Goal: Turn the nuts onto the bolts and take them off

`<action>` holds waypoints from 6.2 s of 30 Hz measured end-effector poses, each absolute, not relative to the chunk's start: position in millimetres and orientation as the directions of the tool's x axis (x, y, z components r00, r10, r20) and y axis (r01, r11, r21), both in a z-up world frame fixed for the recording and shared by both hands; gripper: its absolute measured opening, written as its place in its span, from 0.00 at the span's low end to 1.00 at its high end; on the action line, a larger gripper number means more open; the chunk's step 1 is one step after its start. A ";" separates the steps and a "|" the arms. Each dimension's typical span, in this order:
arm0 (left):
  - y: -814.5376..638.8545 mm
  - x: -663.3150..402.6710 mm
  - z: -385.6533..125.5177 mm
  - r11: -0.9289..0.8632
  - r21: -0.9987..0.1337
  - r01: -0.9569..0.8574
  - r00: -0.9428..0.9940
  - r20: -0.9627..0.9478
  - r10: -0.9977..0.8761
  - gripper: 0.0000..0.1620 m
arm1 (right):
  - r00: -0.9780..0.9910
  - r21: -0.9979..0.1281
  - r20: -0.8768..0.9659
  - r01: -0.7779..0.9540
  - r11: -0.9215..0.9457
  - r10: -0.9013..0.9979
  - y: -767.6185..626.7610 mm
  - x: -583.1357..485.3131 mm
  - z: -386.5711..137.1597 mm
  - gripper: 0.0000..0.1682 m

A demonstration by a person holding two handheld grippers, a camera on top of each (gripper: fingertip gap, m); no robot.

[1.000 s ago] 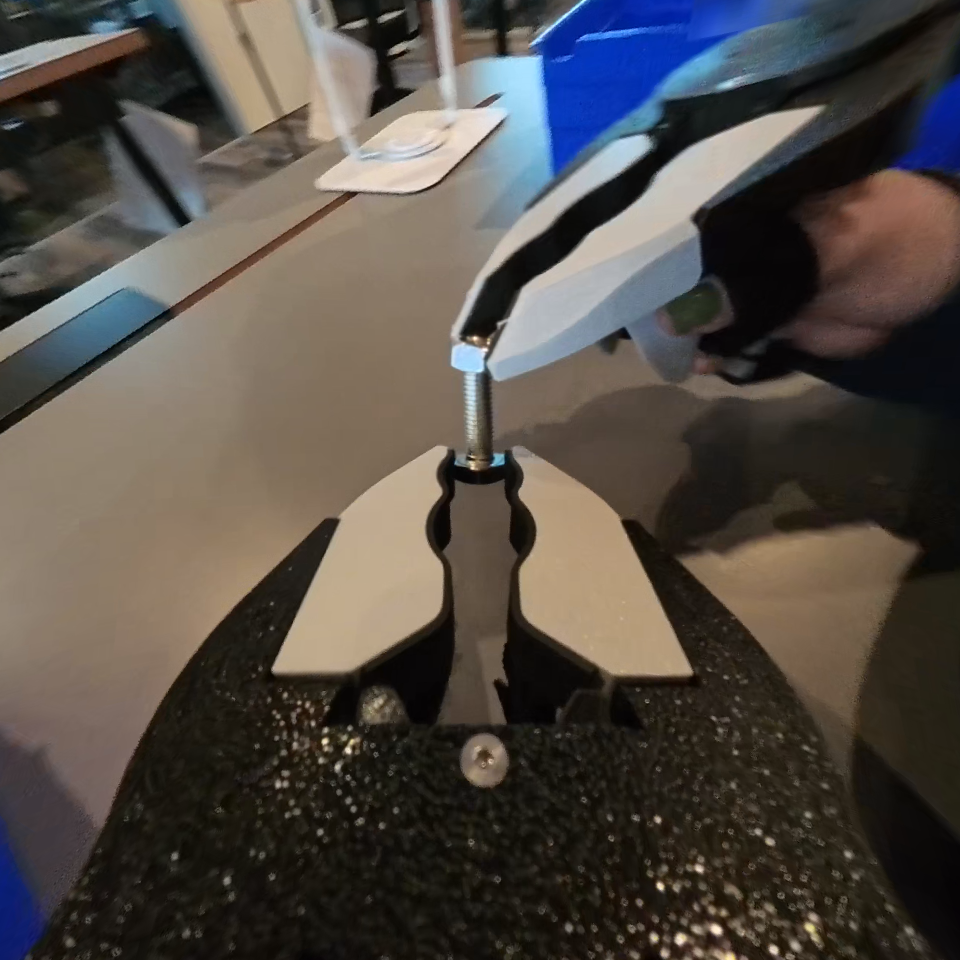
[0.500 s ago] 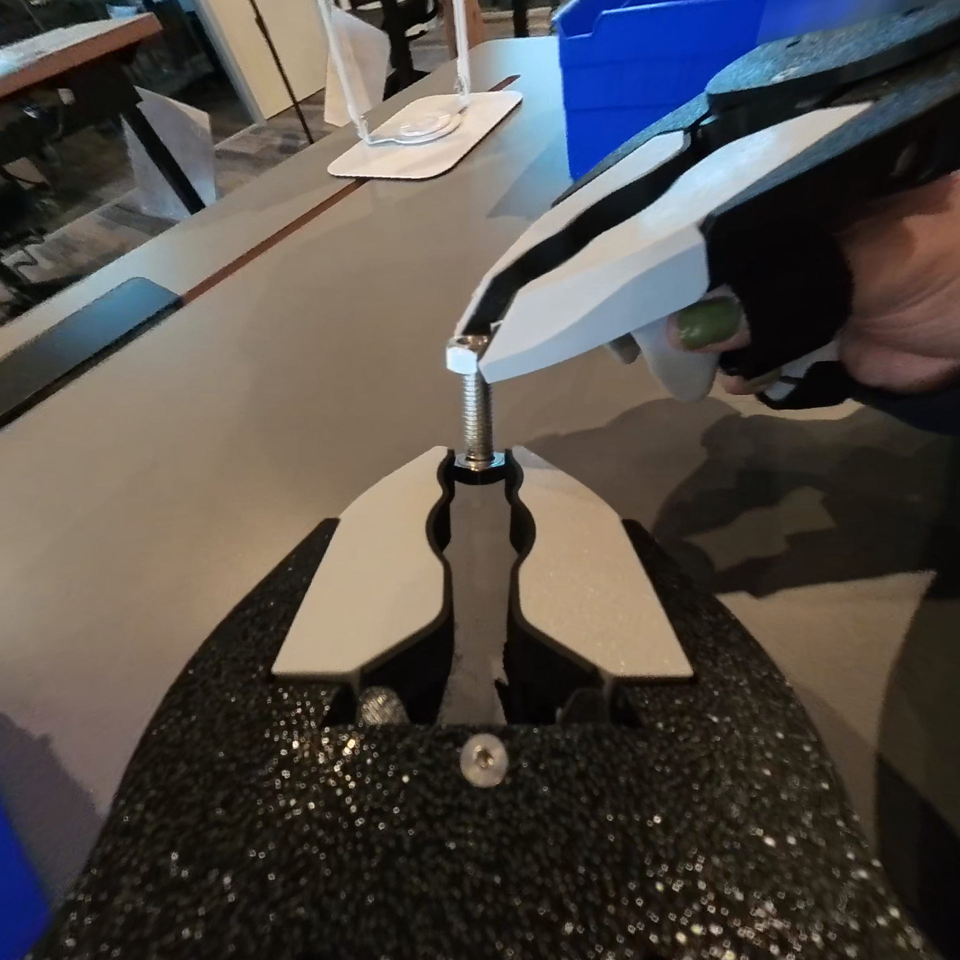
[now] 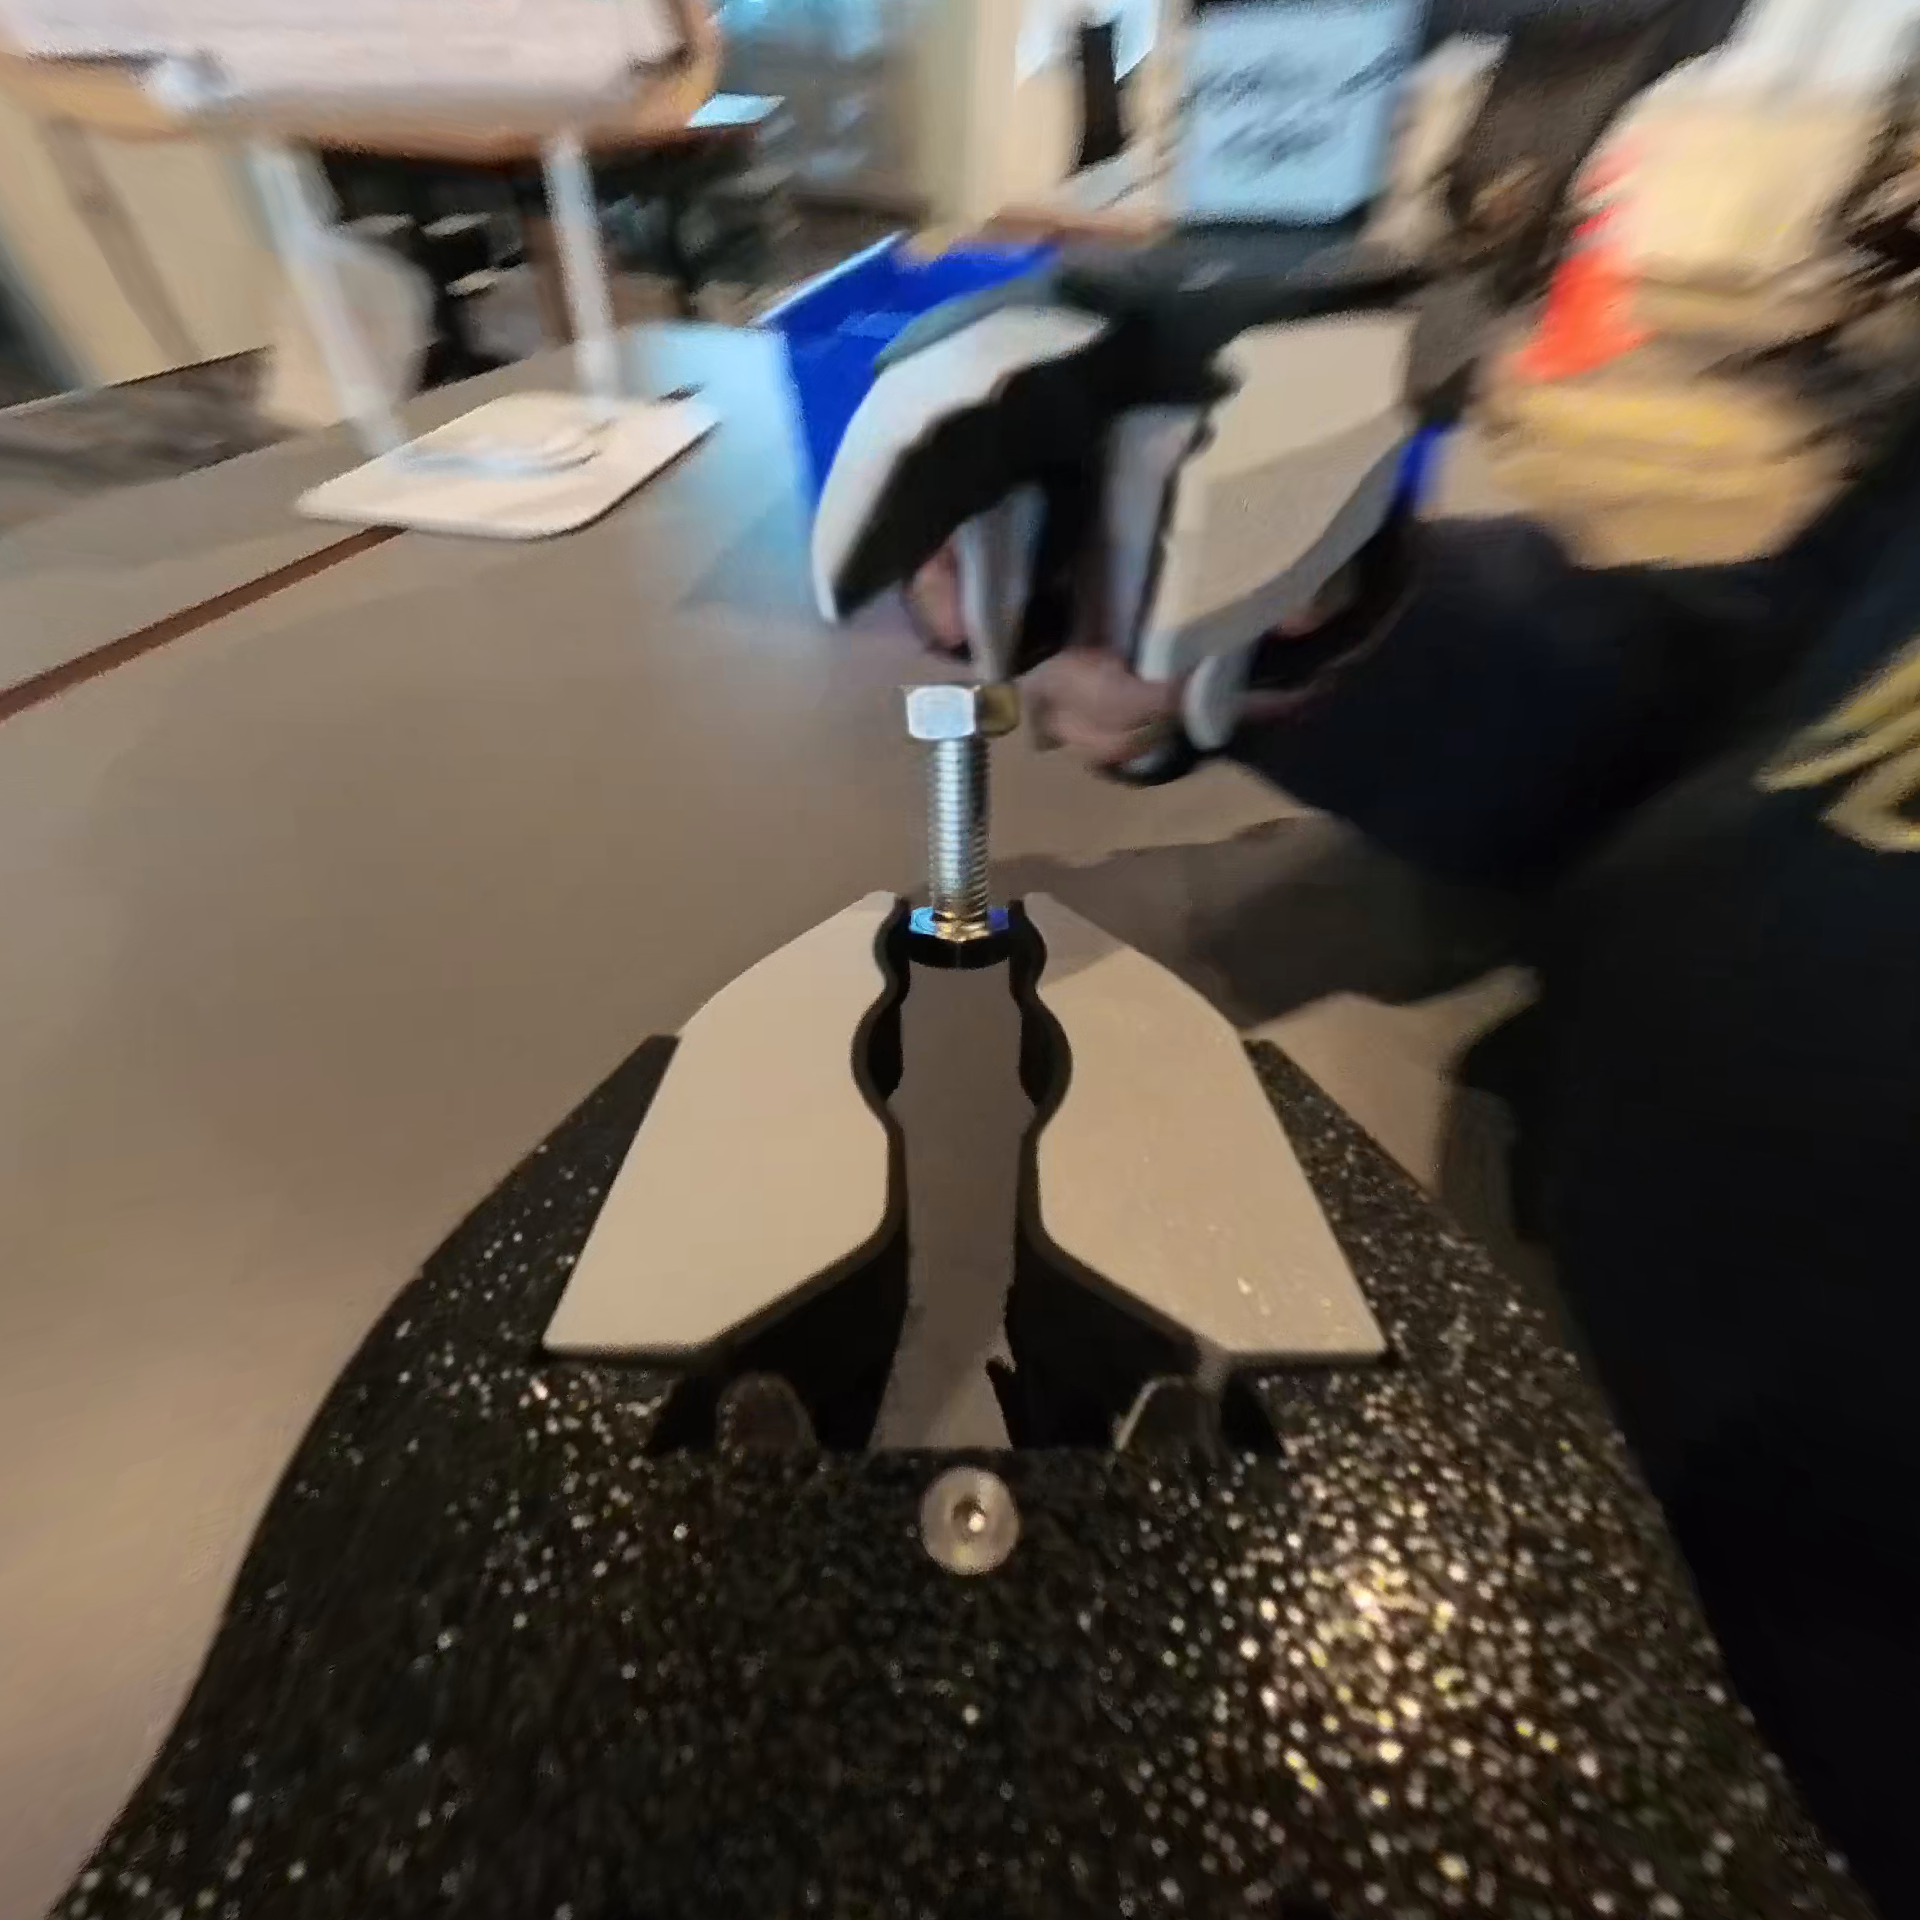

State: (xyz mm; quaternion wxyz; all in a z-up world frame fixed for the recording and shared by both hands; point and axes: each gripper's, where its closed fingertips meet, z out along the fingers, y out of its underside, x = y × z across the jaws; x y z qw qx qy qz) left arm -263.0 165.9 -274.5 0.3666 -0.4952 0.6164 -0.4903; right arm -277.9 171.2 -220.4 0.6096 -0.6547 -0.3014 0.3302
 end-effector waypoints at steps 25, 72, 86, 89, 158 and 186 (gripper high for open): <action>121.8 -279.3 -249.7 -0.092 -0.986 -0.143 -0.572 0.158 -0.805 0.11 | 0.165 -0.993 -0.117 -0.010 -0.117 0.979 134.4 -295.0 -212.3 0.11; 176.0 -260.2 -261.8 -0.116 -0.978 -0.175 -0.206 0.152 -0.967 0.11 | 0.653 -0.985 -0.150 -0.160 -0.058 0.742 172.8 -268.4 -226.1 0.27; 146.4 -256.6 -267.8 -0.034 -0.977 -0.212 -0.328 0.104 -0.939 0.11 | 0.538 -0.989 -0.138 -0.120 -0.086 0.832 167.8 -298.5 -229.6 0.30; 153.1 -256.2 -268.6 -0.053 -0.976 -0.211 -0.303 0.117 -0.946 0.11 | 0.551 -0.989 -0.139 -0.121 -0.086 0.823 166.8 -293.1 -230.8 0.29; 167.9 -268.1 -261.8 -0.134 -0.975 -0.177 -0.314 0.185 -0.931 0.11 | 0.567 -0.988 -0.129 -0.147 -0.054 0.813 158.3 -275.3 -232.2 0.32; 170.0 -271.1 -256.5 -0.155 -0.974 -0.167 -0.342 0.205 -0.917 0.11 | 0.545 -0.988 -0.119 -0.149 -0.044 0.830 157.8 -284.6 -230.7 0.36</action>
